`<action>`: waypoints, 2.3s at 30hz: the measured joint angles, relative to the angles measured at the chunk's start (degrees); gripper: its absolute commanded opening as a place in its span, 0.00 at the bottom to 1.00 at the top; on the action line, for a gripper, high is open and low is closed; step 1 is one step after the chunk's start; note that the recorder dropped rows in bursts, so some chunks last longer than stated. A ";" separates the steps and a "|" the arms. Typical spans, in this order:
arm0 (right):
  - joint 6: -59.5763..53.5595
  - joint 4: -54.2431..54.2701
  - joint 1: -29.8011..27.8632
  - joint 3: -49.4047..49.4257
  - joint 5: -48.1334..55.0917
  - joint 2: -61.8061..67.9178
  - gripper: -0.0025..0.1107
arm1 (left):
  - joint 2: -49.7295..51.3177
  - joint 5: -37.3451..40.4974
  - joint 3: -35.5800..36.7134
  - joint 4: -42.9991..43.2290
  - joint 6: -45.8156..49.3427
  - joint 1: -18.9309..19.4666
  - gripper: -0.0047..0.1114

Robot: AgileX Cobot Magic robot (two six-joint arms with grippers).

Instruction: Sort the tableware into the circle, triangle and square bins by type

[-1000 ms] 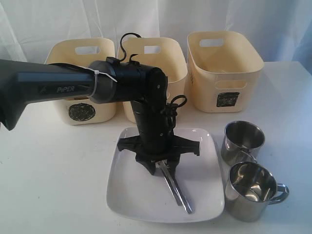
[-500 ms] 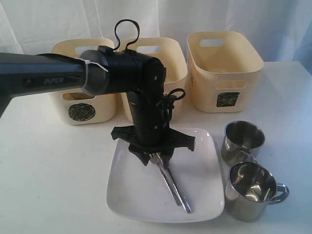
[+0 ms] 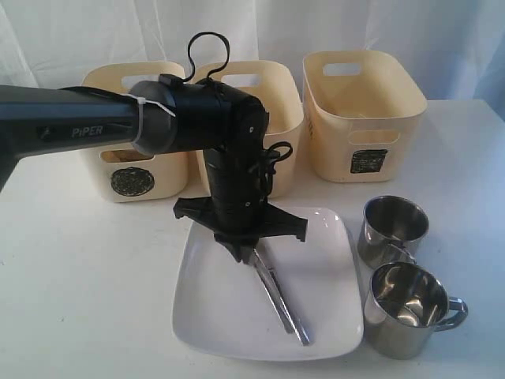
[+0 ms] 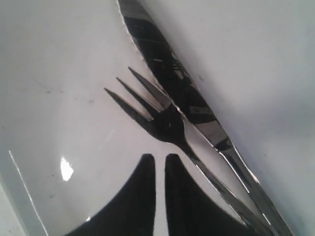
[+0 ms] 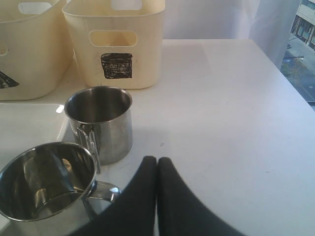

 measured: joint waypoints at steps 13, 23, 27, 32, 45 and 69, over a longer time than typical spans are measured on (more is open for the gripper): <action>0.00 0.00 0.00 0.00 0.00 0.00 0.02 | 0.00 -2.99 0.00 -2.18 0.10 0.00 0.04; 0.00 0.00 0.00 0.00 0.00 0.00 0.02 | 1.33 -2.99 0.00 -4.29 1.82 0.00 0.04; 0.00 0.00 0.00 0.00 0.00 0.00 0.02 | 2.32 -3.26 0.00 -6.37 3.60 0.00 0.04; 0.00 0.00 0.00 0.00 0.00 0.00 0.02 | 2.41 -4.72 0.00 -8.59 5.12 0.00 0.04; 0.00 0.00 0.00 0.00 0.00 0.00 0.02 | 2.68 -8.46 0.00 -11.52 7.00 0.00 0.04; 0.00 0.00 0.00 0.00 0.00 0.00 0.02 | 1.29 -5.36 0.00 -10.48 10.87 0.00 0.04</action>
